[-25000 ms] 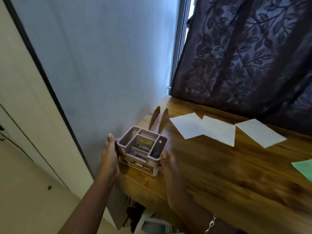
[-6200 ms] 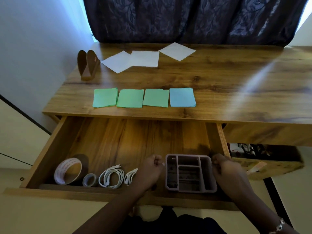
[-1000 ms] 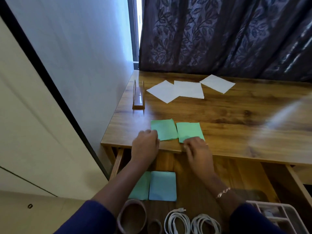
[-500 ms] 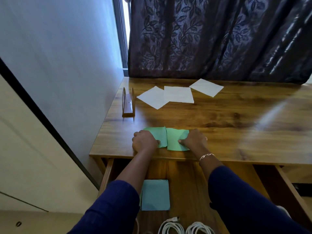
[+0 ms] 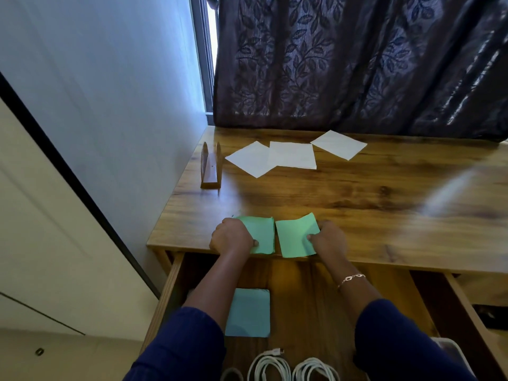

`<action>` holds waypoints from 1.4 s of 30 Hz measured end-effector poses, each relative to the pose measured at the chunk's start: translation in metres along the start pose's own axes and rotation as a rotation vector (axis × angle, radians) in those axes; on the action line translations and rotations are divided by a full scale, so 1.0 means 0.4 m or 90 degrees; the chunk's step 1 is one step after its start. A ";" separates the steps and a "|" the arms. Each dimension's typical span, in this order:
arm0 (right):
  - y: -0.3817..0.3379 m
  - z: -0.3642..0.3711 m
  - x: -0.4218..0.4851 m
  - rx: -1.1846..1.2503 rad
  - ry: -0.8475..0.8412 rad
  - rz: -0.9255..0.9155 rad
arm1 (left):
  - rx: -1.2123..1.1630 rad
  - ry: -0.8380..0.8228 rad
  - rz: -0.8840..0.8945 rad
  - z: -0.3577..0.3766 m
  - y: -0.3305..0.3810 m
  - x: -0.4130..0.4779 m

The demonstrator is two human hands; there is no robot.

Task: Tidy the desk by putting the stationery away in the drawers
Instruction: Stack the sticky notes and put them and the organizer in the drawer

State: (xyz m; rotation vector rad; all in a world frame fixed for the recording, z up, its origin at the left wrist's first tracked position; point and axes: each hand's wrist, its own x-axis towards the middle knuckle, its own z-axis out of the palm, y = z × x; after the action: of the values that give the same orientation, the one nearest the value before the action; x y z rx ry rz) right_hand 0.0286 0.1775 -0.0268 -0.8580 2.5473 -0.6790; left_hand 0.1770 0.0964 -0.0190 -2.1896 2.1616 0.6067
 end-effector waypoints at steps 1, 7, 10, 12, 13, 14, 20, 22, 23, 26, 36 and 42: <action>0.009 -0.004 -0.002 0.025 0.000 -0.004 | 0.005 0.012 0.009 0.001 0.002 -0.008; 0.076 -0.047 -0.024 0.226 -0.080 0.035 | -0.108 0.122 0.074 0.019 -0.009 -0.078; 0.127 -0.077 -0.052 0.322 -0.163 0.071 | -0.234 0.063 0.098 0.028 -0.031 -0.112; 0.163 -0.096 -0.075 0.326 -0.226 0.068 | -0.335 -0.011 0.100 0.040 -0.055 -0.132; 0.181 -0.102 -0.088 0.316 -0.255 0.067 | -0.378 -0.052 0.089 0.050 -0.068 -0.147; 0.198 -0.106 -0.097 0.302 -0.278 0.069 | -0.410 -0.093 0.074 0.061 -0.080 -0.164; 0.274 -0.081 -0.104 0.170 -0.349 0.114 | -0.362 -0.199 0.038 0.158 -0.110 -0.214; 0.276 -0.068 -0.090 0.115 -0.348 0.121 | -0.305 -0.213 0.039 0.189 -0.108 -0.211; 0.274 -0.062 -0.084 0.090 -0.348 0.123 | -0.279 -0.219 0.047 0.204 -0.105 -0.210; 0.271 -0.040 -0.064 0.023 -0.352 0.130 | -0.219 -0.207 0.079 0.236 -0.099 -0.207; 0.316 0.011 -0.058 -0.050 -0.362 0.179 | 0.118 -0.057 0.161 0.308 -0.085 -0.244; 0.300 0.014 -0.092 -0.377 -0.173 -0.142 | 0.266 0.019 0.322 0.333 -0.073 -0.259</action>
State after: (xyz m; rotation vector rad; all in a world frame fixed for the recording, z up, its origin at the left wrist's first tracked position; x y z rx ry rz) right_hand 0.0033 0.2830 -0.0901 -1.3300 2.4397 0.1586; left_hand 0.1721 0.2333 -0.1216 -1.4642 2.5767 0.0952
